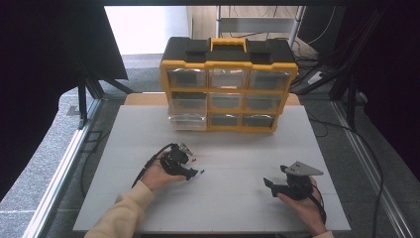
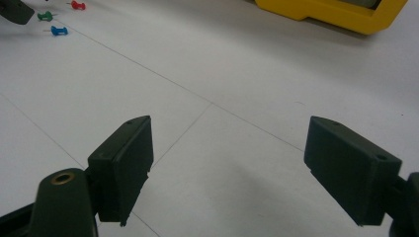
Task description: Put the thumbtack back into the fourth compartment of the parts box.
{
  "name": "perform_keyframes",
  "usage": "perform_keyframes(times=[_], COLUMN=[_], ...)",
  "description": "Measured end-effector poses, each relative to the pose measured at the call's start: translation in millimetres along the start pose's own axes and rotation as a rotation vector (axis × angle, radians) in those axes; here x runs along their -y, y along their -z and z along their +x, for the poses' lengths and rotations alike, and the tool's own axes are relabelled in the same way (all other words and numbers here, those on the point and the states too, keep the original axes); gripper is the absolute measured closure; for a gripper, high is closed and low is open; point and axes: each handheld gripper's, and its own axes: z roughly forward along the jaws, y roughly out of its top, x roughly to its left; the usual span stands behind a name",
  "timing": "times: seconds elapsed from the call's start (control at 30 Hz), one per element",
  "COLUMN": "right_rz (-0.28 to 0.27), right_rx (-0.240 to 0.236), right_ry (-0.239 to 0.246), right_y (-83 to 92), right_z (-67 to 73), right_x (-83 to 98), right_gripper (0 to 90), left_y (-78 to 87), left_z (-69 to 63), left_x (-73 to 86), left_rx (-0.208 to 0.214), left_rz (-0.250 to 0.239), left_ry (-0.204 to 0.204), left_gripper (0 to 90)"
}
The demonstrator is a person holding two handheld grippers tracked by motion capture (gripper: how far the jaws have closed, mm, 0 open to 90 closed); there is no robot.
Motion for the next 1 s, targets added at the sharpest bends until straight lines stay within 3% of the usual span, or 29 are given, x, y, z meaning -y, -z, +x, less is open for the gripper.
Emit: perform_keyframes(times=[0.2,0.33,0.6,0.77,1.0], right_rz=[0.004,0.004,0.005,0.011,0.01], right_rx=[0.001,0.003,0.001,0.003,0.006], right_ry=[-0.002,-0.001,-0.005,0.004,0.004], right_y=[-0.2,0.0,0.5,-0.4,0.0], right_z=[-0.1,-0.4,-0.5,0.5,0.7], right_x=[0.4,0.5,1.1,1.0,1.1], right_gripper=[19.5,19.6,19.6,19.6,19.7], left_y=[-3.4,-7.0,-7.2,-7.1,-7.0], left_z=[-0.5,-3.4,-2.3,-5.5,-5.8], left_x=[-3.3,-5.6,-6.5,-7.6,-6.8], left_rx=[-0.009,-0.013,0.004,-0.012,-0.009], left_rz=[0.023,0.053,0.058,0.066,0.059], left_ry=[-0.019,-0.053,-0.049,-0.061,-0.063], left_gripper=[48.9,55.8,66.2,80.4,82.5])
